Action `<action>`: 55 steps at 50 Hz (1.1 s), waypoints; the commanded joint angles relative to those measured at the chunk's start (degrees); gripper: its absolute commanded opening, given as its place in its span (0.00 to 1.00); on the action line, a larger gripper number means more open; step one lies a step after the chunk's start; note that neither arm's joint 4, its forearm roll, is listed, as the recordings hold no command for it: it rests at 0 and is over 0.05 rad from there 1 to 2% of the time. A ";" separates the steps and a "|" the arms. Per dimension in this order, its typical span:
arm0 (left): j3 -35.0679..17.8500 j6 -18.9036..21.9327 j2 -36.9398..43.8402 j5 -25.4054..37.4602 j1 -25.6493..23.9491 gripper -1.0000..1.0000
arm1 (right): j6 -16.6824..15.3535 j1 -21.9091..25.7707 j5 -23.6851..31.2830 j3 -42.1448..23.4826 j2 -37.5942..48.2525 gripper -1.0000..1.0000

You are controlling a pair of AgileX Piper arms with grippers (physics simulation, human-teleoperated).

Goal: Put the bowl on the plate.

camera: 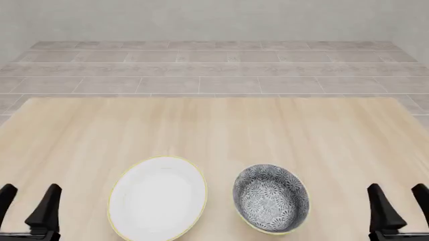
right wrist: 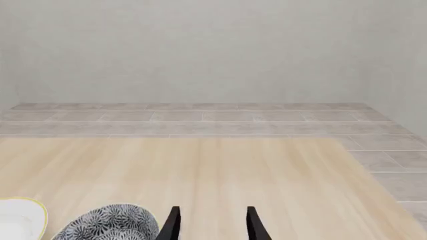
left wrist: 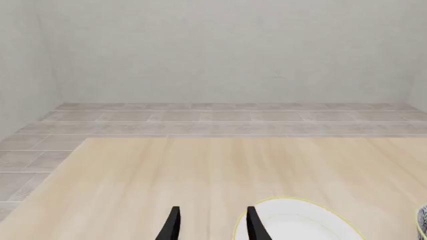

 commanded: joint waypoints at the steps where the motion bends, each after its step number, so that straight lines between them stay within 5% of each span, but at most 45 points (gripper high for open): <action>1: 0.00 0.00 0.00 0.00 0.00 1.00 | 0.18 0.04 -0.70 -0.27 0.92 1.00; 22: 0.00 0.00 0.00 0.00 0.00 1.00 | 1.27 1.24 -3.84 -0.39 3.95 1.00; 27: 0.00 0.00 0.00 0.00 0.00 1.00 | 0.94 2.69 -1.95 -4.50 5.23 1.00; 31: 0.00 0.00 0.00 0.00 0.00 1.00 | 4.70 5.52 0.47 -10.44 9.12 1.00; 33: 0.00 0.00 0.00 0.00 0.00 1.00 | -0.46 5.58 1.03 -13.48 12.35 1.00; 37: 0.00 0.00 0.00 0.00 0.00 1.00 | -4.11 6.01 3.80 -19.00 15.75 1.00; 55: 0.00 0.00 0.00 0.00 0.00 1.00 | -9.89 8.01 9.62 -33.04 34.45 1.00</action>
